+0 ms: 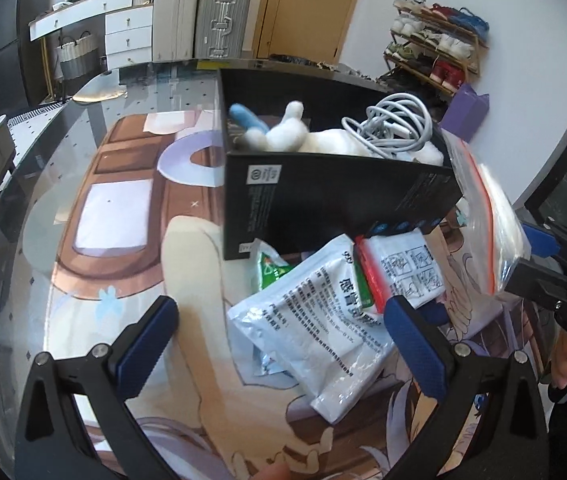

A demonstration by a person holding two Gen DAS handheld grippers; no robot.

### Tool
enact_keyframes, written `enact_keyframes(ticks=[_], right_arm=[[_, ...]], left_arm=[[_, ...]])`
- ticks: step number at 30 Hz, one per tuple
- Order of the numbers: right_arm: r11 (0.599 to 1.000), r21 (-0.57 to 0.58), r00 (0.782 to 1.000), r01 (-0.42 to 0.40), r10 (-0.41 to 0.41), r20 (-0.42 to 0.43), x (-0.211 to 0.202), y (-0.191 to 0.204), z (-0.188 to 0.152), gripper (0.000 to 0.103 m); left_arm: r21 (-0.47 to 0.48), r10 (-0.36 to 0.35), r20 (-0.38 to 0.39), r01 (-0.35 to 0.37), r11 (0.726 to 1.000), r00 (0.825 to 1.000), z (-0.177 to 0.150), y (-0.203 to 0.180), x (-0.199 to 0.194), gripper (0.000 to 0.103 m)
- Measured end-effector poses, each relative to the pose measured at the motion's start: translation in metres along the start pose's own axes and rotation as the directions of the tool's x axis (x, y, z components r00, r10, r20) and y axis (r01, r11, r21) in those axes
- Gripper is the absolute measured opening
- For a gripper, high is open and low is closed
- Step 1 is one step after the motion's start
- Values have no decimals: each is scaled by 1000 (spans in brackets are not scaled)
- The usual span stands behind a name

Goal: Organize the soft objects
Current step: 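Close left gripper on the white medicine packet while right gripper holds the rope bag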

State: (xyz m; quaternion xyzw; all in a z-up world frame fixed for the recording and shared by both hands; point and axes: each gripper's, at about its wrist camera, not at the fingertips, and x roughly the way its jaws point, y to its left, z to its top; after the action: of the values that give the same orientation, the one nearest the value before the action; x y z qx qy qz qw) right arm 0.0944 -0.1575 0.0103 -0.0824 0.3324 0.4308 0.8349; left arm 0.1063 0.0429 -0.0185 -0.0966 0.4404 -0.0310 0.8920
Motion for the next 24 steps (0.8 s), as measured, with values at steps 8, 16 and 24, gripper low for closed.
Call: enact_keyframes(ticks=[8,16,24], right_arm=[[1000,-1,1000,0,0,-2,-1,0,0,45],[1000,0,1000,-3,3,-4,0,-2,1,45],[1000,3,1000,-2,2,-7,1,-2,0,45]], left_arm=[[11,41,-32,-41,999,999,-2,1,-1,103],[28,34,-40,-33,999,999,-2,-7,1,101],[89,-15,-5,15,996,1000,-5,-13,-5,60]])
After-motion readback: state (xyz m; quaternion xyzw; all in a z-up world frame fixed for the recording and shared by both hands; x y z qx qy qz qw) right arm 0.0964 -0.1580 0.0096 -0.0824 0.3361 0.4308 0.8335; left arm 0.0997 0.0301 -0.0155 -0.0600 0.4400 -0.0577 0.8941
